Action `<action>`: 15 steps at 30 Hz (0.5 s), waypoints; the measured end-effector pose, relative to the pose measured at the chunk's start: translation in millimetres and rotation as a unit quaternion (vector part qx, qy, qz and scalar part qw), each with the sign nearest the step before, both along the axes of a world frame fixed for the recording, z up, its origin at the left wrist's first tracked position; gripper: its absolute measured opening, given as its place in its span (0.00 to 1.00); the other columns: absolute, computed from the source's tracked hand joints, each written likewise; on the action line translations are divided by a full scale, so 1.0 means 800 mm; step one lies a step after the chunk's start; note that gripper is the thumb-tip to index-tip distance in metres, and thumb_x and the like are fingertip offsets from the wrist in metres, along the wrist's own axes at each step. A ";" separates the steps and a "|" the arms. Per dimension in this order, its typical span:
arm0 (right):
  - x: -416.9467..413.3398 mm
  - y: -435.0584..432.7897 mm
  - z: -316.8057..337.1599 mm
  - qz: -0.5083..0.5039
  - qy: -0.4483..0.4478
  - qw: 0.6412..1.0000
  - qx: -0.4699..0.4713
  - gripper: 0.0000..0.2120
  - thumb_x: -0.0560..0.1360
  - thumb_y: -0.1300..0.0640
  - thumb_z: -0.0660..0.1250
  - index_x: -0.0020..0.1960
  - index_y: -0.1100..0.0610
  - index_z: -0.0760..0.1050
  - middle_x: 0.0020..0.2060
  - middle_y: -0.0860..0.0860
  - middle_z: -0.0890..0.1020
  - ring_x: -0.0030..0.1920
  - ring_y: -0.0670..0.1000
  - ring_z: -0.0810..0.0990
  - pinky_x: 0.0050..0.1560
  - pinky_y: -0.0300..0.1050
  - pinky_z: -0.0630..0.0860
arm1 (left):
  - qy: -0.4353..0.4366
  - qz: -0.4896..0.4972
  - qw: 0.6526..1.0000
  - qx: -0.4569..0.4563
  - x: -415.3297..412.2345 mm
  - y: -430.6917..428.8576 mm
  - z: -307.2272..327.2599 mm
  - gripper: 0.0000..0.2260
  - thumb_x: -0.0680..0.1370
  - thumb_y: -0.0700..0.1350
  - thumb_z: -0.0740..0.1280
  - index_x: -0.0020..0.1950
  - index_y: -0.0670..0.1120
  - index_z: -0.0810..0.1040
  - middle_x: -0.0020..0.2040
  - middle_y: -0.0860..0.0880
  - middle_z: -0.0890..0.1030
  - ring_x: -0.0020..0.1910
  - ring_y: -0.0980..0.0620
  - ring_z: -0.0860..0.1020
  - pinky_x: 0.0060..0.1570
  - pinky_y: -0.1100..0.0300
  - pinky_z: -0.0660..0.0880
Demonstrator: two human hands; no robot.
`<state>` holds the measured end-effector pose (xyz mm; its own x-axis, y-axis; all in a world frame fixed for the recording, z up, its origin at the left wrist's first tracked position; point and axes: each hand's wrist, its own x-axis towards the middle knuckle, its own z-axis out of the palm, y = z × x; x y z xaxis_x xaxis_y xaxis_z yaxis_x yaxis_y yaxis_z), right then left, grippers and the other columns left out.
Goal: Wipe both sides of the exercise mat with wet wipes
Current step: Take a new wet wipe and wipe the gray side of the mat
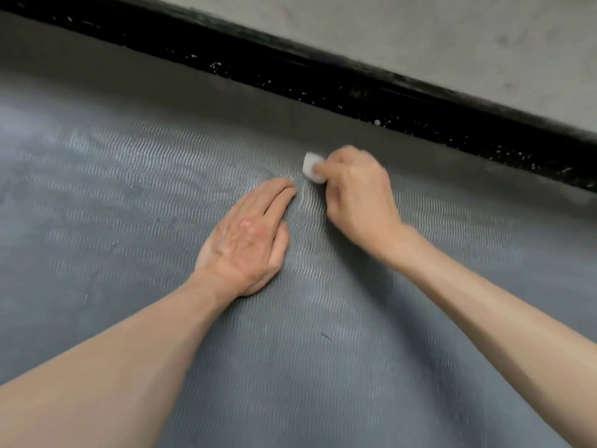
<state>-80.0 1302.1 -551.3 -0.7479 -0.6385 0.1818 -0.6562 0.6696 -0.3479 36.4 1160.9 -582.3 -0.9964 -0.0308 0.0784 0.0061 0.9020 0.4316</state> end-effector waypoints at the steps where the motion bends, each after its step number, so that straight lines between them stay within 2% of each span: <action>1: 0.019 0.007 -0.001 0.035 -0.006 0.999 0.000 0.15 0.69 0.67 0.56 0.44 0.60 0.82 0.40 0.58 0.79 0.37 0.62 0.75 0.36 0.51 0.74 | -0.008 0.000 1.000 0.000 0.000 0.000 0.000 0.22 0.79 0.44 0.56 0.73 0.40 0.68 0.73 0.46 0.69 0.72 0.48 0.67 0.73 0.52 0.62; 3: 0.045 0.020 0.001 0.105 -0.018 0.994 0.004 0.16 0.72 0.64 0.54 0.46 0.60 0.81 0.41 0.58 0.79 0.37 0.60 0.75 0.35 0.52 0.74 | -0.017 -0.005 1.000 -0.002 -0.001 0.000 0.001 0.22 0.79 0.44 0.55 0.73 0.40 0.68 0.73 0.45 0.68 0.72 0.48 0.66 0.73 0.52 0.62; 5: 0.021 0.016 0.006 0.128 -0.025 0.991 0.010 0.17 0.72 0.63 0.54 0.46 0.58 0.81 0.41 0.58 0.79 0.37 0.61 0.75 0.35 0.52 0.75 | -0.020 -0.007 1.000 -0.007 -0.001 0.000 0.002 0.22 0.79 0.45 0.55 0.73 0.40 0.67 0.73 0.45 0.68 0.73 0.48 0.66 0.74 0.54 0.60; 9: -0.077 -0.023 0.001 0.017 0.020 0.999 0.036 0.19 0.71 0.69 0.60 0.53 0.55 0.82 0.45 0.59 0.80 0.43 0.64 0.78 0.41 0.52 0.77 | -0.023 -0.006 1.000 -0.014 0.001 0.000 0.004 0.23 0.79 0.45 0.55 0.73 0.40 0.68 0.73 0.46 0.68 0.73 0.49 0.65 0.75 0.56 0.57; 11: -0.094 -0.031 -0.002 -0.027 0.009 0.998 0.054 0.20 0.71 0.70 0.60 0.55 0.56 0.82 0.47 0.60 0.79 0.46 0.65 0.78 0.42 0.51 0.75 | -0.024 -0.008 1.000 -0.012 0.000 0.000 0.004 0.23 0.80 0.46 0.54 0.73 0.41 0.68 0.73 0.46 0.68 0.73 0.49 0.65 0.75 0.56 0.57; 13: -0.072 -0.024 -0.002 -0.011 0.022 0.998 0.055 0.18 0.69 0.70 0.60 0.52 0.58 0.82 0.44 0.60 0.79 0.42 0.64 0.77 0.39 0.50 0.73 | -0.022 -0.008 1.000 -0.007 0.000 0.000 0.004 0.23 0.79 0.46 0.54 0.73 0.40 0.68 0.73 0.46 0.68 0.73 0.49 0.65 0.74 0.56 0.57; 15: -0.033 -0.002 -0.001 0.050 0.018 0.998 0.040 0.15 0.67 0.72 0.63 0.47 0.59 0.82 0.41 0.58 0.80 0.36 0.61 0.76 0.34 0.48 0.71 | -0.021 -0.005 1.000 -0.009 -0.001 0.000 0.003 0.23 0.79 0.46 0.54 0.73 0.40 0.69 0.73 0.46 0.69 0.73 0.48 0.66 0.74 0.56 0.57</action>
<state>-106.0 1300.8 -552.2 -0.6744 -0.7225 0.1521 -0.7315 0.6256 -0.2712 35.9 1161.0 -579.7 -0.9991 -0.0192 0.0368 -0.0021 0.9093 0.4161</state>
